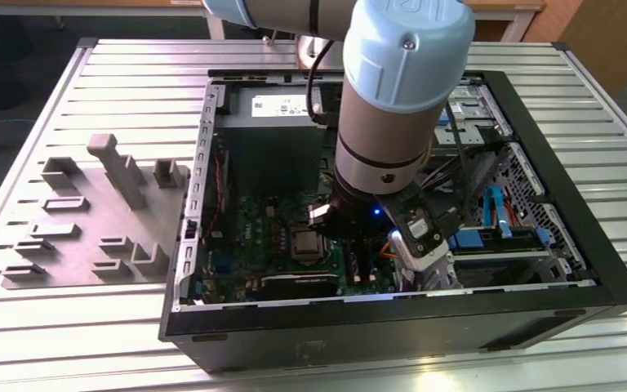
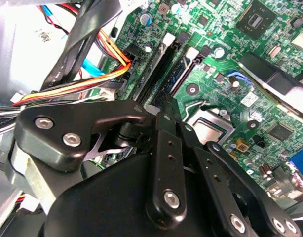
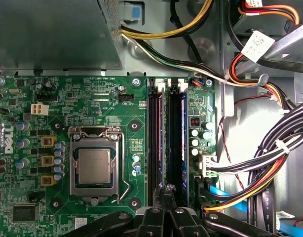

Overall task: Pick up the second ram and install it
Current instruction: 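Press down the second ram until it locks into place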

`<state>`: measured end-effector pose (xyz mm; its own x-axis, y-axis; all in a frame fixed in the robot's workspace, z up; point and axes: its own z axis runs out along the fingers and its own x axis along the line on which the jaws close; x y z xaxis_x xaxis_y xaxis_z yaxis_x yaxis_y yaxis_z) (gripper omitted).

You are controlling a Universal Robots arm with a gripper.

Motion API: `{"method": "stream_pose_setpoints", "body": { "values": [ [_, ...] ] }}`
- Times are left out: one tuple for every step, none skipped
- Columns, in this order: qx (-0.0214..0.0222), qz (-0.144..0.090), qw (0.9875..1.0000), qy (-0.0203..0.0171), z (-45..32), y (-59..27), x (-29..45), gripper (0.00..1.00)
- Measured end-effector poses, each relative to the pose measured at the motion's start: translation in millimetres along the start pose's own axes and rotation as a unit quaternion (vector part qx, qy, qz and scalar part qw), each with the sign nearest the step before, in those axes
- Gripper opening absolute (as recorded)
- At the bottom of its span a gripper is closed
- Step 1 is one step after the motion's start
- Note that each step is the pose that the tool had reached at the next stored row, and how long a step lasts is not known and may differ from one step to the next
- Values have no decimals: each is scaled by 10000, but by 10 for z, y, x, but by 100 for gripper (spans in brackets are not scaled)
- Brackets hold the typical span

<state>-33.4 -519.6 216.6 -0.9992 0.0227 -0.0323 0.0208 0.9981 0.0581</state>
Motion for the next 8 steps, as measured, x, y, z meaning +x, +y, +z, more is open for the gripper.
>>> {"method": "stream_pose_setpoints", "body": {
  "values": [
    [0, 0, 10000, 0, 0, 0, 0, 11],
    [0, 0, 10000, 0, 0, 0, 0, 11],
    [0, 0, 10000, 0, 1, 0, 0, 11],
    [0, 0, 10000, 0, 1, 0, 0, 11],
    [-1, 0, 10000, 0, 2, 0, 0, 11],
    [0, 0, 10000, 0, 2, 0, 0, 11],
    [0, 0, 10000, 0, 2, 0, 0, 11],
    [-1, 0, 10000, 0, 1, 0, 0, 11]
  ]
}}
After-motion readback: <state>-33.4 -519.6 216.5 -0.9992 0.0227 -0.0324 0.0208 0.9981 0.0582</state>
